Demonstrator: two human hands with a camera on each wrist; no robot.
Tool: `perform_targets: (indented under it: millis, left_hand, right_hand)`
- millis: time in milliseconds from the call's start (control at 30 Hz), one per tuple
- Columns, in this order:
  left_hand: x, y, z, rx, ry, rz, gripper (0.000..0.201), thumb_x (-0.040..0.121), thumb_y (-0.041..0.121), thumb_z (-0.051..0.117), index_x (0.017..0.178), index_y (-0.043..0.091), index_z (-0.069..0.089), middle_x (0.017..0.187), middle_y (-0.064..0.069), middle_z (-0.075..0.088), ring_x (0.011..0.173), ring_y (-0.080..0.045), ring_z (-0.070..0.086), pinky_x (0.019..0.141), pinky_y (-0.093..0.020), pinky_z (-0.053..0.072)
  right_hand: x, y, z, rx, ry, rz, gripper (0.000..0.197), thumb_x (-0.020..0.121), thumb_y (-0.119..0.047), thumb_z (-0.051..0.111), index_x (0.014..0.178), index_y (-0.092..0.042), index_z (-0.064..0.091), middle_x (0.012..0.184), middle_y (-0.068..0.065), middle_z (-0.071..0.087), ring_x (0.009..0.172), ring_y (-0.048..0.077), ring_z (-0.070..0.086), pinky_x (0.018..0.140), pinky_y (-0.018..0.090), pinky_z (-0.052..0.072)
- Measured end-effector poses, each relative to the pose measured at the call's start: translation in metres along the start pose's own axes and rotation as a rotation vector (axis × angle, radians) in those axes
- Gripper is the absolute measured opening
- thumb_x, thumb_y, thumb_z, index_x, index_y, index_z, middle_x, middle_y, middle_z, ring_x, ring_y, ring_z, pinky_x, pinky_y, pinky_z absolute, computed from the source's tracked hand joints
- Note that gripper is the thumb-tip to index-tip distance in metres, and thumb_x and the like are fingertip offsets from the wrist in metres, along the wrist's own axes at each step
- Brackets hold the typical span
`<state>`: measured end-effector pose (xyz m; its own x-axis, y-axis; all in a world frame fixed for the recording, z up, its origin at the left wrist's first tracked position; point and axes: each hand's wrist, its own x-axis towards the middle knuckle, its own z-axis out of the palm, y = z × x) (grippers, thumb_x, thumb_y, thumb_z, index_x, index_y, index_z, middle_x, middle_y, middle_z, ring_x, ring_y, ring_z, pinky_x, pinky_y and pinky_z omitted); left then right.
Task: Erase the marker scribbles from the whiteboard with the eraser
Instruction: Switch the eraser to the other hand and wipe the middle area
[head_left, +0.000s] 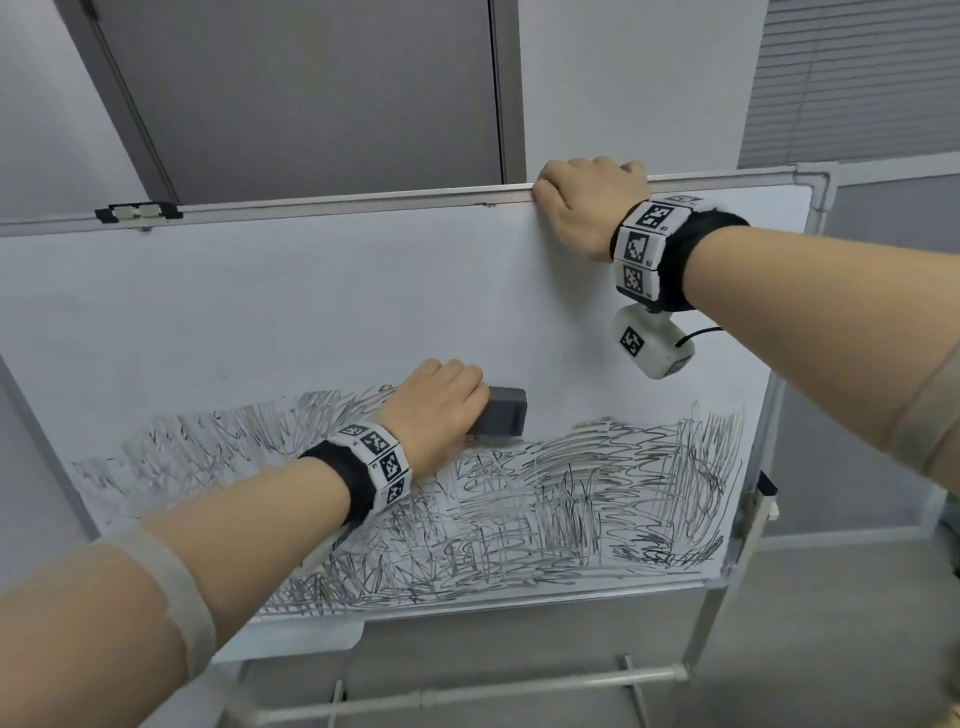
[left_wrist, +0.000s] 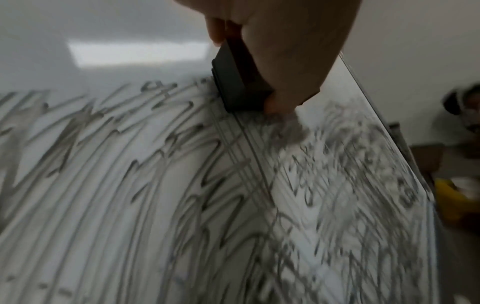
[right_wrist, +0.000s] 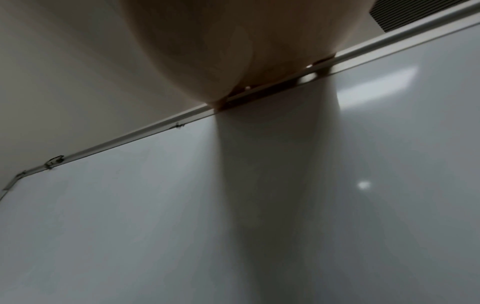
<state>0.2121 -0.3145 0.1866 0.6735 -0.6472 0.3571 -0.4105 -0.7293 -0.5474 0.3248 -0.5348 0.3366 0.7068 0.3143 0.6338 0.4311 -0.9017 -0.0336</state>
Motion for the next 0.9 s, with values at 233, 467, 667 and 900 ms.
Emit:
perform_targets:
  millis: [233, 467, 667, 900]
  left_hand:
    - [-0.014, 0.001, 0.009, 0.003, -0.063, 0.056, 0.037, 0.064, 0.02, 0.081, 0.095, 0.009, 0.063, 0.091, -0.006, 0.057, 0.077, -0.024, 0.054, 0.068, -0.038, 0.043]
    - [-0.003, -0.017, -0.01, 0.015, 0.023, 0.081, 0.03, 0.065, 0.015, 0.079, 0.09, 0.01, 0.064, 0.093, -0.007, 0.06, 0.08, -0.025, 0.055, 0.069, -0.038, 0.045]
    - [-0.029, 0.0, 0.015, -0.019, -0.099, 0.103, 0.032, 0.063, 0.01, 0.082, 0.089, 0.011, 0.064, 0.091, -0.005, 0.061, 0.08, -0.024, 0.056, 0.071, -0.038, 0.05]
    - [-0.008, -0.051, -0.017, -0.031, 0.093, -0.045, 0.025, 0.07, 0.008, 0.071, 0.092, 0.007, 0.06, 0.09, -0.008, 0.054, 0.076, -0.026, 0.049, 0.064, -0.038, 0.04]
  right_hand:
    - [0.015, -0.019, -0.01, 0.009, -0.108, 0.082, 0.047, 0.097, -0.049, 0.015, 0.094, -0.02, 0.052, 0.086, 0.004, 0.059, 0.087, 0.032, 0.053, 0.091, 0.047, 0.029]
    - [0.017, -0.065, -0.001, -0.012, -0.093, 0.041, 0.04, 0.098, -0.048, 0.019, 0.095, -0.019, 0.046, 0.09, 0.004, 0.056, 0.089, 0.03, 0.048, 0.084, 0.044, 0.027]
    - [0.01, -0.065, 0.01, -0.037, 0.021, 0.047, 0.041, 0.1, -0.046, 0.019, 0.102, -0.02, 0.051, 0.109, 0.009, 0.06, 0.103, 0.032, 0.049, 0.093, 0.044, 0.03]
    - [0.013, -0.065, 0.015, -0.03, 0.067, 0.06, 0.037, 0.099, -0.044, 0.021, 0.096, -0.021, 0.049, 0.106, 0.007, 0.061, 0.1, 0.031, 0.049, 0.093, 0.044, 0.029]
